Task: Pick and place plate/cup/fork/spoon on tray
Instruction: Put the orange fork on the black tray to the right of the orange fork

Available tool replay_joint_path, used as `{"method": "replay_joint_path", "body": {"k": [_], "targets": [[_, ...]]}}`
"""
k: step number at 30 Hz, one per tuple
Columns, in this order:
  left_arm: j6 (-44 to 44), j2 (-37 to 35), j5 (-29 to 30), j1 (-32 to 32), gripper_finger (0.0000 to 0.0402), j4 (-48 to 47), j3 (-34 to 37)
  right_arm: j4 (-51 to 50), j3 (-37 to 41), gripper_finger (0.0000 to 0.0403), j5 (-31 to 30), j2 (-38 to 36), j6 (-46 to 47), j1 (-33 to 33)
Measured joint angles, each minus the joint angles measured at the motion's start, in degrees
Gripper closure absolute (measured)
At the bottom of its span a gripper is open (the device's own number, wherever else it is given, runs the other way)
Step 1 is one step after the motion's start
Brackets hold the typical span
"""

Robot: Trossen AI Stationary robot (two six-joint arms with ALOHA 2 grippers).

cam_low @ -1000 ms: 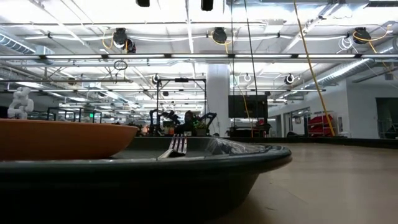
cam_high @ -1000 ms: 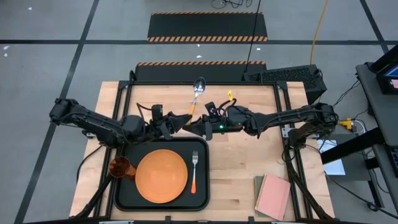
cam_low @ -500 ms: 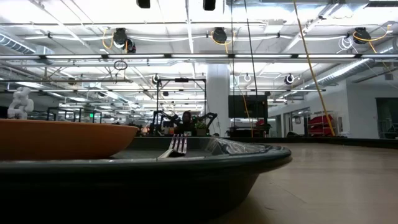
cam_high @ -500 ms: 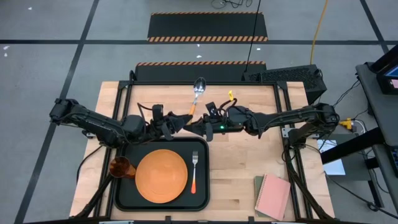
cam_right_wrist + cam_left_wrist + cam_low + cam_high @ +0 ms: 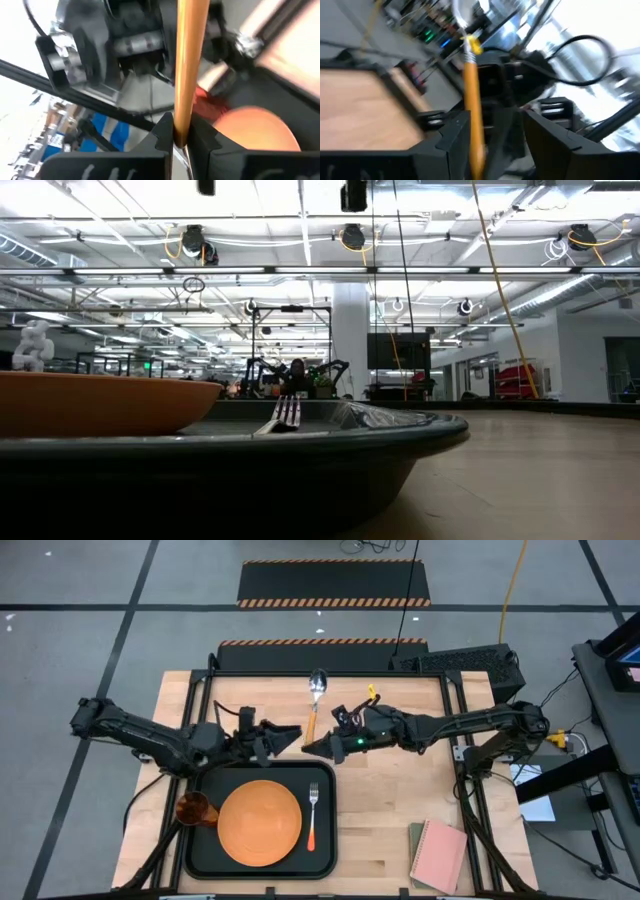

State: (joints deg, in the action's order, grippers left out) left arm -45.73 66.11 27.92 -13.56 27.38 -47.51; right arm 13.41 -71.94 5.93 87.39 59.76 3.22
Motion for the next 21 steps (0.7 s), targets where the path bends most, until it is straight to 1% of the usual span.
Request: {"method": "replay_joint_path", "body": {"k": [5,8,10,13,17,19,21], "targets": [[-1.57,-7.22,-0.20,0.75,0.0228,-15.76,0.04,-6.77,0.04,0.0388,1.37,0.17,2.90,3.35],[-2.18,-11.72,-1.74,1.49,0.0236,-23.51,0.04,-7.58,2.30,0.0388,-0.16,0.07,5.84,6.16],[-2.94,-14.29,-2.85,2.13,0.0240,-28.09,0.04,-6.32,5.06,0.0388,-2.68,0.18,8.69,8.47],[-4.01,-17.66,-4.57,3.01,0.0245,-33.97,0.04,-1.70,10.27,0.0388,-7.02,0.21,15.03,12.55],[-4.32,-20.78,-7.38,3.66,0.0249,-38.75,0.04,2.94,17.83,0.0388,-16.13,0.19,28.28,18.62],[-4.21,-21.60,-8.63,3.85,0.0249,-40.52,0.04,3.11,20.26,0.0388,-20.14,0.28,35.12,21.50],[-4.04,-21.93,-9.80,3.84,0.0250,-41.63,0.04,3.39,21.03,0.0388,-22.72,0.60,39.84,23.89]]}}
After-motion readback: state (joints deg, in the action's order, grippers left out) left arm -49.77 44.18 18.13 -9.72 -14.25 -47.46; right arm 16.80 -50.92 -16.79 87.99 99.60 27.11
